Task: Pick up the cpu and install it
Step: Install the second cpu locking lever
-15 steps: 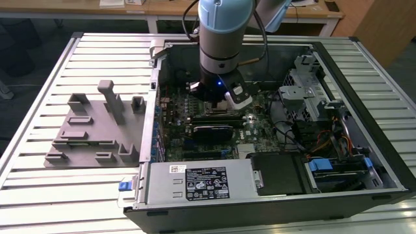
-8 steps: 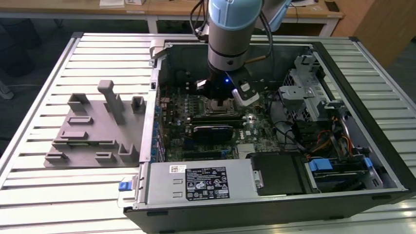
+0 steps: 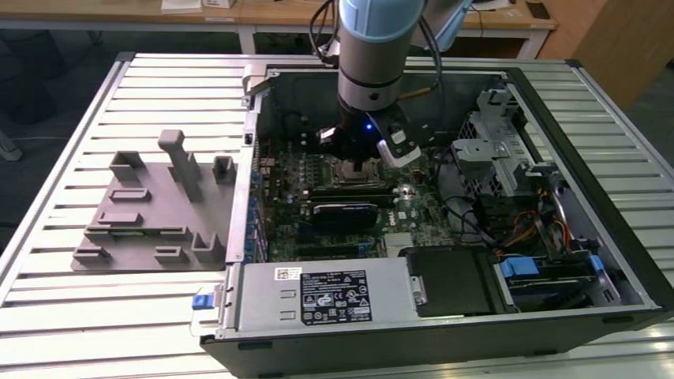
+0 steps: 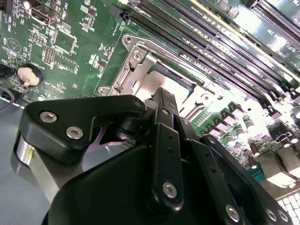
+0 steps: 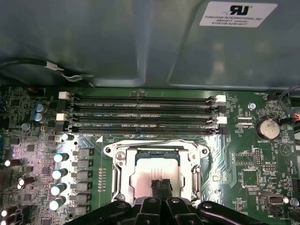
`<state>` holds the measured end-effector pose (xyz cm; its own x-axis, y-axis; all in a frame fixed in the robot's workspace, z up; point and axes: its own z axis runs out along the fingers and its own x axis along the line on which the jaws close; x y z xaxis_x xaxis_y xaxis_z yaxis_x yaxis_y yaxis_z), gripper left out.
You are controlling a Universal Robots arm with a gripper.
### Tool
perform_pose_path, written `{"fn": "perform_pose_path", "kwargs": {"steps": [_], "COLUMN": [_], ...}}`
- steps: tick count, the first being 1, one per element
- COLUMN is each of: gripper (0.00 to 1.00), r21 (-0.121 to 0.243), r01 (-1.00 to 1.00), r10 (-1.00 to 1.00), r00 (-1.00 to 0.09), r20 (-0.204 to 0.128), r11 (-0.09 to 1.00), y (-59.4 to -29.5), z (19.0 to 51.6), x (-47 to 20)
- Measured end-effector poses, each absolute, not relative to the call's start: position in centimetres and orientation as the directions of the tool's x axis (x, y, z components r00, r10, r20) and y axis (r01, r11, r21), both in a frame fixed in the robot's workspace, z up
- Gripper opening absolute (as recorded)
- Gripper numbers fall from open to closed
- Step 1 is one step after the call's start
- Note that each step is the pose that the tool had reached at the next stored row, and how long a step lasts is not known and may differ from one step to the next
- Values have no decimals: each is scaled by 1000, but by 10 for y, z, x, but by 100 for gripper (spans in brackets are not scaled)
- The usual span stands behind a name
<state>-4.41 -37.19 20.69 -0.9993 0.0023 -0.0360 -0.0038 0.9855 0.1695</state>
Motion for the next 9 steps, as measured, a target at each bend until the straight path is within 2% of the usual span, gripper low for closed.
{"fn": "perform_pose_path", "kwargs": {"steps": [9], "gripper": [11], "r21": [142], "r01": [-3], "r10": [2], "r00": [-999], "r20": [-36], "r11": [990], "y": [-366], "z": [206], "x": [-44]}}
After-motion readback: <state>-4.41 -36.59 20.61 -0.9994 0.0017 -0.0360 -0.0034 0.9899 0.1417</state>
